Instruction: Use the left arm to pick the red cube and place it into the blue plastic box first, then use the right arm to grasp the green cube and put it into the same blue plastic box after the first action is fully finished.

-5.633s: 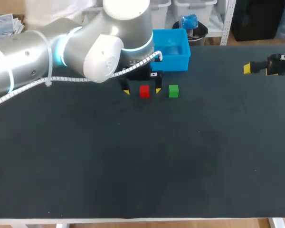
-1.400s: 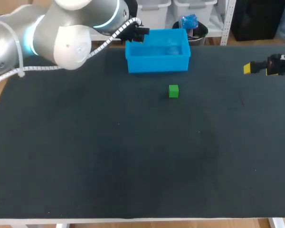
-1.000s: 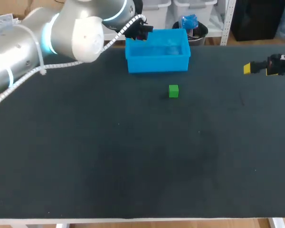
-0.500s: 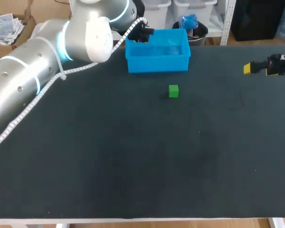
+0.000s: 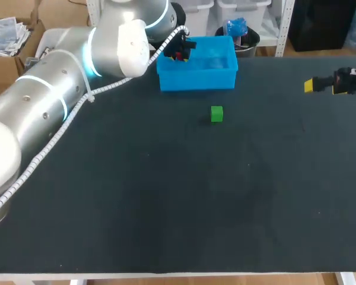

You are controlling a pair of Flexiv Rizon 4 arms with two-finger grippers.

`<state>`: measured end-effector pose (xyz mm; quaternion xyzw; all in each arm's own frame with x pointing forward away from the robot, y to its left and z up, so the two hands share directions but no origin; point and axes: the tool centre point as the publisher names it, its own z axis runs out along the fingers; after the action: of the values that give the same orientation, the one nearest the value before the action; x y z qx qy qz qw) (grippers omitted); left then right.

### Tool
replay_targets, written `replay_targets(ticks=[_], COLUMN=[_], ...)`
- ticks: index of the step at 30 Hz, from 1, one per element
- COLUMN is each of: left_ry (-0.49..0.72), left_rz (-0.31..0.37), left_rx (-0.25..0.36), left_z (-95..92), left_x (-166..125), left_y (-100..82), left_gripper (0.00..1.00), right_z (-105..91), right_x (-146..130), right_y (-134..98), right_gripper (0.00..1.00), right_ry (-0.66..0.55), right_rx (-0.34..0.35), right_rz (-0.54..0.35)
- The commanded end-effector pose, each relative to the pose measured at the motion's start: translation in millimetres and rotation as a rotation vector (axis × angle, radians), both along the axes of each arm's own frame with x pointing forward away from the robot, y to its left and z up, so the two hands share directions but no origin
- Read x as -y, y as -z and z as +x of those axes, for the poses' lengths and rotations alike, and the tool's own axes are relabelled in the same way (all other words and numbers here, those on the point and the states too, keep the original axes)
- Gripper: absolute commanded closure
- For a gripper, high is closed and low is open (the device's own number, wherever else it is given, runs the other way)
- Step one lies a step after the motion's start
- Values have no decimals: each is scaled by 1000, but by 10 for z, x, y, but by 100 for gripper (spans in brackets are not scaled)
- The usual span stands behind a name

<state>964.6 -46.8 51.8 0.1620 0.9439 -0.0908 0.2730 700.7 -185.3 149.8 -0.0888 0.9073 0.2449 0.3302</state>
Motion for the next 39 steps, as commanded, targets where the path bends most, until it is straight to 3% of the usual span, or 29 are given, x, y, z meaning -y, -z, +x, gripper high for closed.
replay_targets(ticks=[1, 4, 6, 7, 8, 9, 15, 27, 39], left_ry=[2, -7, -7, -6, -5, -5, -3, 2, 14], left_rz=[7, 7, 8, 9, 10, 11, 3, 1, -11], left_rx=[-23, -36, -35, -35, -37, -39, -36, 17, 83], left_z=[89, 84, 83, 83, 80, 77, 49, -70, -551], left_x=[32, 30, 28, 27, 27, 27, 42, 58, -139], left_y=[1, -1, -3, -4, -6, -7, -58, -406, -870], left_gripper=[100, 100, 60, 55, 6, 0, 0, 0, 0], right_z=[-1, -1, -1, -1, -1, -1, -1, -1, -1], right_x=[5, 5, 5, 5, 5, 5, 5, 5, 5], right_y=[2, 2, 2, 2, 2, 2, 2, 2, 2], right_gripper=[0, 0, 0, 0, 0, 0, 0, 0, 0], right_ry=[-2, -2, -2, -2, -2, -2, -2, -2, -2], right_rx=[0, 0, 0, 0, 0, 0, 0, 0, 0], right_rz=[1, 1, 1, 1, 1, 1, 1, 1, 1])
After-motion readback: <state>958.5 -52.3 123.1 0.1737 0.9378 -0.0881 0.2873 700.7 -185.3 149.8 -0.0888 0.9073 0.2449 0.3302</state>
